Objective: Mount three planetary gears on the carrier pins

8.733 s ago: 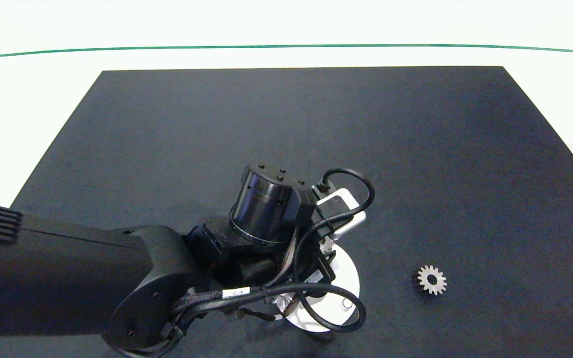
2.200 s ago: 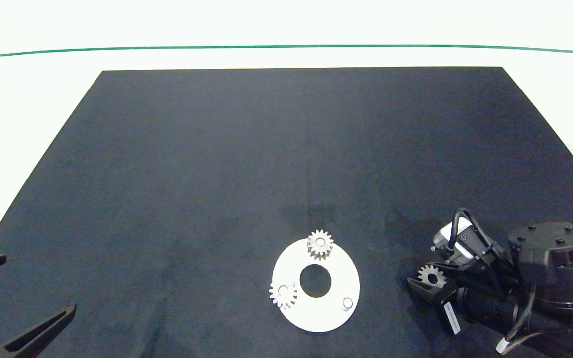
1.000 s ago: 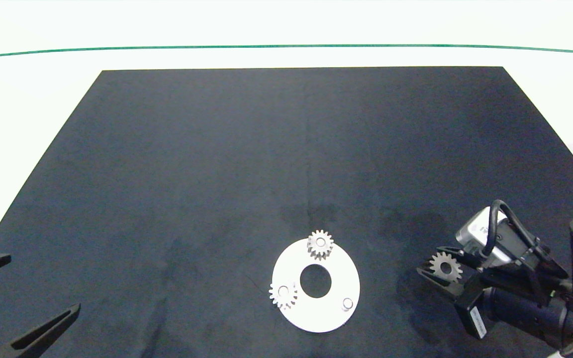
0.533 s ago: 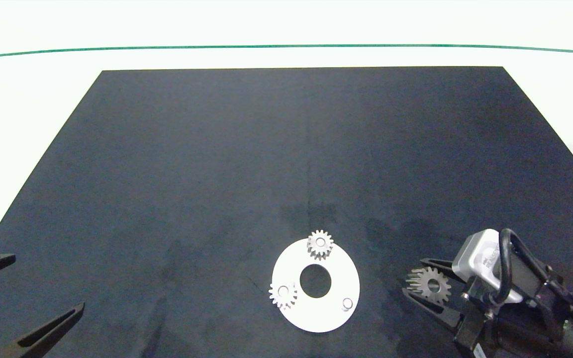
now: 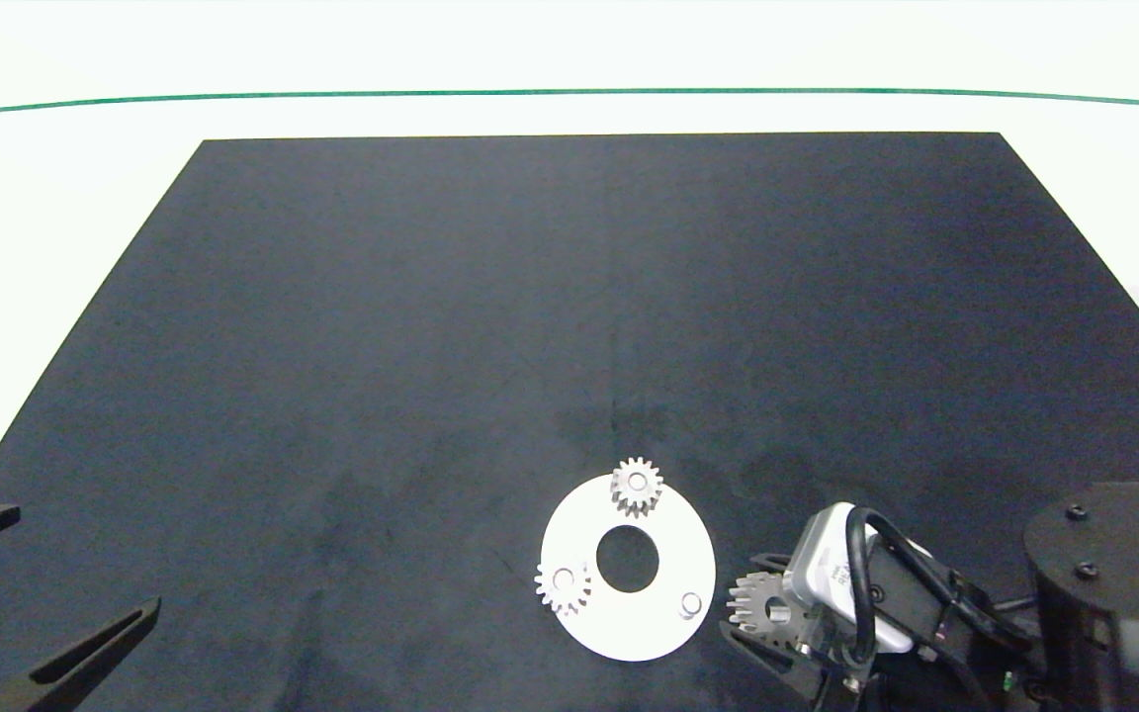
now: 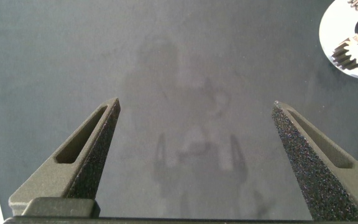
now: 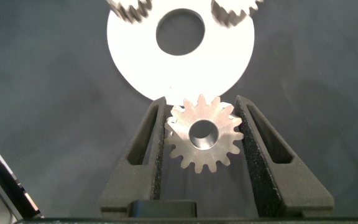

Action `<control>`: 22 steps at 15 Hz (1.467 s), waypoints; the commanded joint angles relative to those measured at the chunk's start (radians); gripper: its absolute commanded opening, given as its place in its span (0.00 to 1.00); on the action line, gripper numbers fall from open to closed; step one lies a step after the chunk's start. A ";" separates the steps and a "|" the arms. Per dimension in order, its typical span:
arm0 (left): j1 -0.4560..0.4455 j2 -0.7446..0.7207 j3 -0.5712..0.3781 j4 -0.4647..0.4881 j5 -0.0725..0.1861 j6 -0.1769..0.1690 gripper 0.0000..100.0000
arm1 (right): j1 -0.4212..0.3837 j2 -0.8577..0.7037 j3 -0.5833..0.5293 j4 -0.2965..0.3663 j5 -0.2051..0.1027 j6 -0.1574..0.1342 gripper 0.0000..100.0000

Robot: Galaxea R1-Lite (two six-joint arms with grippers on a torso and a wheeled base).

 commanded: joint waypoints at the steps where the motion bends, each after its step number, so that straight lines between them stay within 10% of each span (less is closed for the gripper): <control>1: 0.012 0.001 -0.003 -0.001 0.002 0.001 1.00 | 0.011 0.061 -0.039 -0.001 -0.003 -0.004 0.07; 22: 0.061 -0.001 -0.014 -0.005 -0.004 -0.001 1.00 | 0.021 0.179 -0.094 -0.001 -0.007 -0.008 0.07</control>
